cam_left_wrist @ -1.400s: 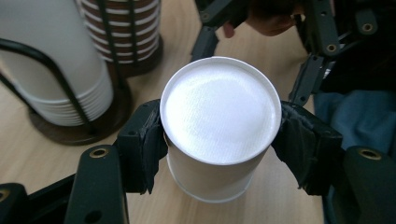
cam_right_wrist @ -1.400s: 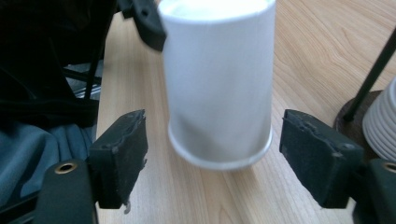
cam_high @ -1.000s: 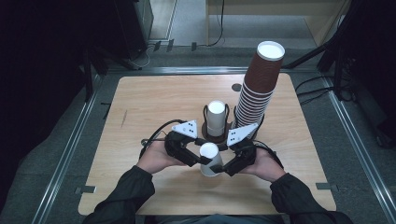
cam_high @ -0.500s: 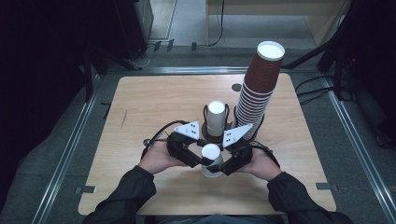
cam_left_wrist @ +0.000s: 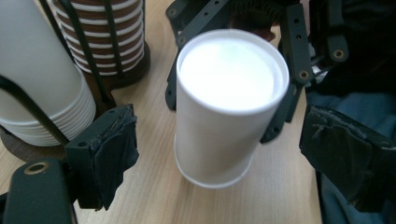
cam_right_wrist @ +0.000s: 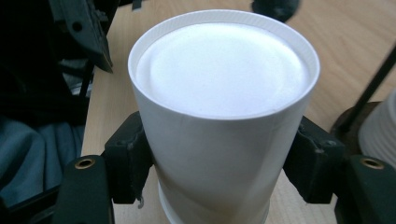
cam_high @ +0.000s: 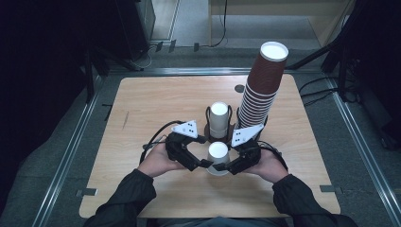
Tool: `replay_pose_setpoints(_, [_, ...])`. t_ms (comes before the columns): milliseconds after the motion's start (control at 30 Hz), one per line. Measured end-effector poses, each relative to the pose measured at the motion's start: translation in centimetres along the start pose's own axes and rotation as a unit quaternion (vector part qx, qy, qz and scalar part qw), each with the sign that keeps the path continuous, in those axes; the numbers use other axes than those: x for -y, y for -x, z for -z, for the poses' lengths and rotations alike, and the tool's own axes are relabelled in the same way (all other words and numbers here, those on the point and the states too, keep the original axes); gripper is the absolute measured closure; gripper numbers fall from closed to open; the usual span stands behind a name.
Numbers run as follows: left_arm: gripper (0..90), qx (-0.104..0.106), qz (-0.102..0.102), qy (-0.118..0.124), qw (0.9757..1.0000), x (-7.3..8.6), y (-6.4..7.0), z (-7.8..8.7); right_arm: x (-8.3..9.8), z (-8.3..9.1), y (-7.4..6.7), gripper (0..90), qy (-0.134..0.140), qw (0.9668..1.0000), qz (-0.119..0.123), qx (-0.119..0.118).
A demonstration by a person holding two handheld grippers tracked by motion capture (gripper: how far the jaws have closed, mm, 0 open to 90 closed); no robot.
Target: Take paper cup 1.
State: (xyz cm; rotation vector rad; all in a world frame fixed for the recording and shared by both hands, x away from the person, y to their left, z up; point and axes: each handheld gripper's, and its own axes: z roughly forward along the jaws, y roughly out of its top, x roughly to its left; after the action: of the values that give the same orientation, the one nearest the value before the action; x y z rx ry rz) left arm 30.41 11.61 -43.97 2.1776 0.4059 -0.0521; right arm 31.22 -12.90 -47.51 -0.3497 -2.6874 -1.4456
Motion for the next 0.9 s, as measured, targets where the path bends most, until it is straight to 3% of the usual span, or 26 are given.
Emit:
replay_pose_setpoints(200, [9.1,-0.002,0.024,0.005,0.9997,1.1,-0.2,0.3,0.5,1.1,0.1,31.6,0.031,0.9995,-0.009,0.005])
replay_pose_setpoints(333, [1.8,0.004,0.043,0.007,0.9990,1.6,-0.4,0.0,0.7,1.7,0.0,31.6,0.054,0.9983,-0.020,0.005])
replay_pose_setpoints(500, [1.8,-0.003,0.037,-0.007,0.9993,2.1,-0.3,-1.0,0.6,2.1,0.0,31.6,0.087,0.9958,-0.029,0.002])
replay_pose_setpoints(667, [1.9,0.003,0.039,-0.012,0.9992,2.3,-0.4,-2.2,0.5,2.1,0.0,31.6,0.113,0.9932,-0.029,0.000])
replay_pose_setpoints(900, [4.7,0.010,0.037,0.011,0.9992,2.2,-0.3,-2.5,0.4,1.7,-0.1,31.6,0.126,0.9916,-0.031,-0.007])
